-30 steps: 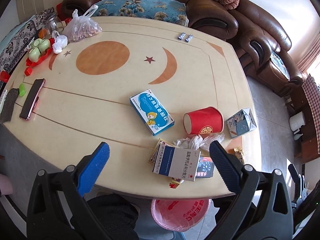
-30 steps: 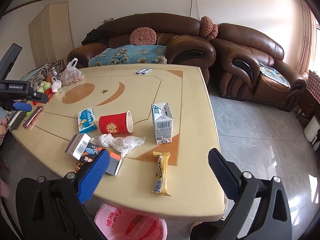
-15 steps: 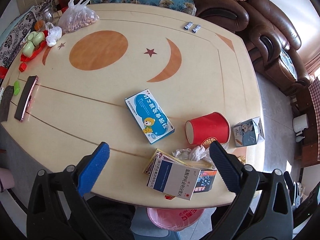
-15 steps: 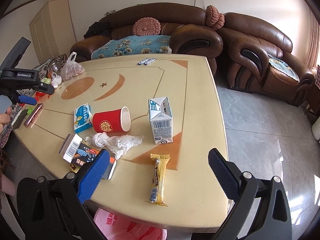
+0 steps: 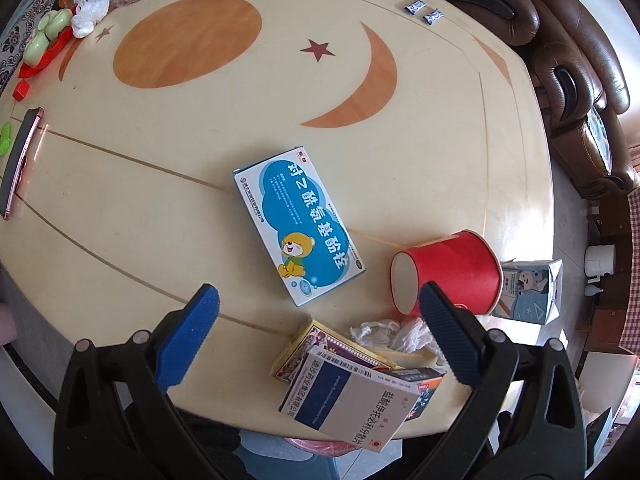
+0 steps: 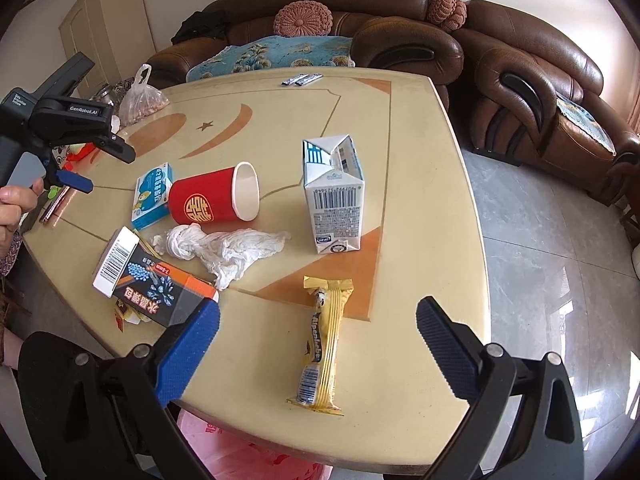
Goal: Collect trash
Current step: 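Reach the left tool to the blue medicine box while the right tool reaches the yellow snack bar, then close the left tool on the blue medicine box while the right tool grips the yellow snack bar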
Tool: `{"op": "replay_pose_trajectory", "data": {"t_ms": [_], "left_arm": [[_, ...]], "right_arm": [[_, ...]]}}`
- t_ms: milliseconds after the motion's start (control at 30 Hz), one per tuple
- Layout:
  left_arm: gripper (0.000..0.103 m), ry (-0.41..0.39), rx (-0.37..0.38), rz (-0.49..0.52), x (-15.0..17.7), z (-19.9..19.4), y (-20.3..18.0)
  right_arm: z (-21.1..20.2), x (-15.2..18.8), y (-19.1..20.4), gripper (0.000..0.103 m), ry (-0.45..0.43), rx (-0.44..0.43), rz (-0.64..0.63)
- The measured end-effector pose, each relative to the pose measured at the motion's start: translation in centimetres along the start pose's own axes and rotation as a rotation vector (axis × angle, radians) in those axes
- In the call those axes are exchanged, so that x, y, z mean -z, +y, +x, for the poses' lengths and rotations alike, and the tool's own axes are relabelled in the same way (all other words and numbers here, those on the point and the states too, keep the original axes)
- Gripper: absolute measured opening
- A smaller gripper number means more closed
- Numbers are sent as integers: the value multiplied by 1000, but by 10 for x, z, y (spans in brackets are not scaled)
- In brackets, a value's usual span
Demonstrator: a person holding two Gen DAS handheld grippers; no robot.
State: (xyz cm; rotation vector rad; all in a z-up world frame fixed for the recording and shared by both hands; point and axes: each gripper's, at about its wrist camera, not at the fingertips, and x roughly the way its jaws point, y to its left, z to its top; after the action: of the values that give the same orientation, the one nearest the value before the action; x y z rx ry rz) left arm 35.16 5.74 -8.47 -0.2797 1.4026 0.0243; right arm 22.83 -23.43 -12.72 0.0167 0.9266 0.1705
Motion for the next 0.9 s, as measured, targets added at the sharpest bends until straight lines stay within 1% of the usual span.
{"op": "replay_pose_trajectory", "data": {"t_ms": [333, 633, 700, 833, 900], "left_arm": [[98, 64, -27, -48, -26, 41, 2], [98, 115, -56, -95, -41, 71, 8], [98, 127, -61, -101, -44, 77, 8], [98, 132, -82, -102, -49, 84, 5], [98, 139, -85, -102, -52, 87, 3]], "right_arm": [[32, 11, -4, 97, 51, -8, -10], [50, 16, -4, 96, 57, 15, -36], [54, 17, -4, 93, 64, 19, -42], [63, 20, -5, 82, 85, 31, -48], [63, 21, -4, 79, 75, 48, -61]]}}
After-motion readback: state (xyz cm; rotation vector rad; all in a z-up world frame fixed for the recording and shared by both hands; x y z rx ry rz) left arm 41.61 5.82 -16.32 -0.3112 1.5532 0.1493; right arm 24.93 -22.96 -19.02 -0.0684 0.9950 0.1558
